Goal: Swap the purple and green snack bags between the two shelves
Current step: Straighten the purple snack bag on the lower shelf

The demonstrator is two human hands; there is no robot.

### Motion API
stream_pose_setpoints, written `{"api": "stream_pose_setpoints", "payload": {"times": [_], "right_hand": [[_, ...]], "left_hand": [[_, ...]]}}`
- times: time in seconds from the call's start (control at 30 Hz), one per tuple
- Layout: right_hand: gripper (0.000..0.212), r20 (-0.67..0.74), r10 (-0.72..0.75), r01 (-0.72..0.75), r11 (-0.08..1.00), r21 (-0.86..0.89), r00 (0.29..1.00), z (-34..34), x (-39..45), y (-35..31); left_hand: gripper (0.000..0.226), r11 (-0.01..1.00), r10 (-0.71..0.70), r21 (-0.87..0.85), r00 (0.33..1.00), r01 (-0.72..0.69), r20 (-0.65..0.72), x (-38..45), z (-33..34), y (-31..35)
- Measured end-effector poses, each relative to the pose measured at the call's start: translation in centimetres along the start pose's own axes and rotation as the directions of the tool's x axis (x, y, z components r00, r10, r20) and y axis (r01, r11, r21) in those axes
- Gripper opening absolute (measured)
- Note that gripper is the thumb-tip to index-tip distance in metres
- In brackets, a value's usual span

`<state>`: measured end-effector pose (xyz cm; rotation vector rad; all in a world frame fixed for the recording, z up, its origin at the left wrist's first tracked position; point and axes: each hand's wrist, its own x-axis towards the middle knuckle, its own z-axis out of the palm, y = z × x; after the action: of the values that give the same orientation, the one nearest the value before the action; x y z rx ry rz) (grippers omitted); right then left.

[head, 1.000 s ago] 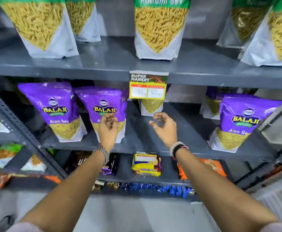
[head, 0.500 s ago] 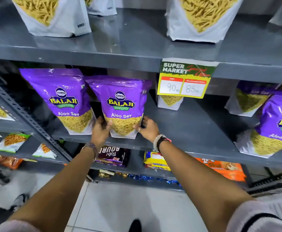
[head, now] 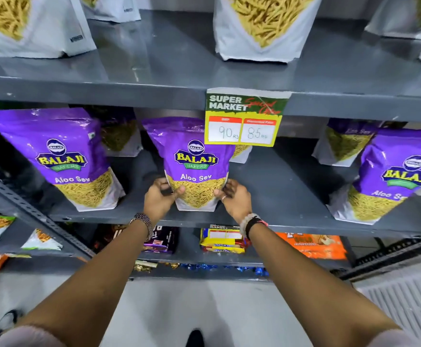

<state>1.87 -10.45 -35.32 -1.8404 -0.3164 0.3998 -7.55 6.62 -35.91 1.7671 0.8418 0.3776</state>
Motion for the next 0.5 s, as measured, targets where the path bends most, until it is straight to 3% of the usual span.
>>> {"api": "stream_pose_setpoints", "payload": {"times": [0.2, 0.5], "right_hand": [[0.021, -0.096, 0.038, -0.032, 0.997, 0.063, 0.995, -5.0, -0.5, 1.4], [0.029, -0.159, 0.068, -0.072, 0.997, -0.014, 0.985, -8.5, -0.2, 2.1]], "left_hand": [[0.050, 1.000, -0.008, -0.006, 0.999, 0.009, 0.053, -1.6, 5.2, 1.7], [0.055, 0.998, -0.034, -0.046, 0.998, 0.037, 0.051, -3.4, 9.0, 4.0]]}}
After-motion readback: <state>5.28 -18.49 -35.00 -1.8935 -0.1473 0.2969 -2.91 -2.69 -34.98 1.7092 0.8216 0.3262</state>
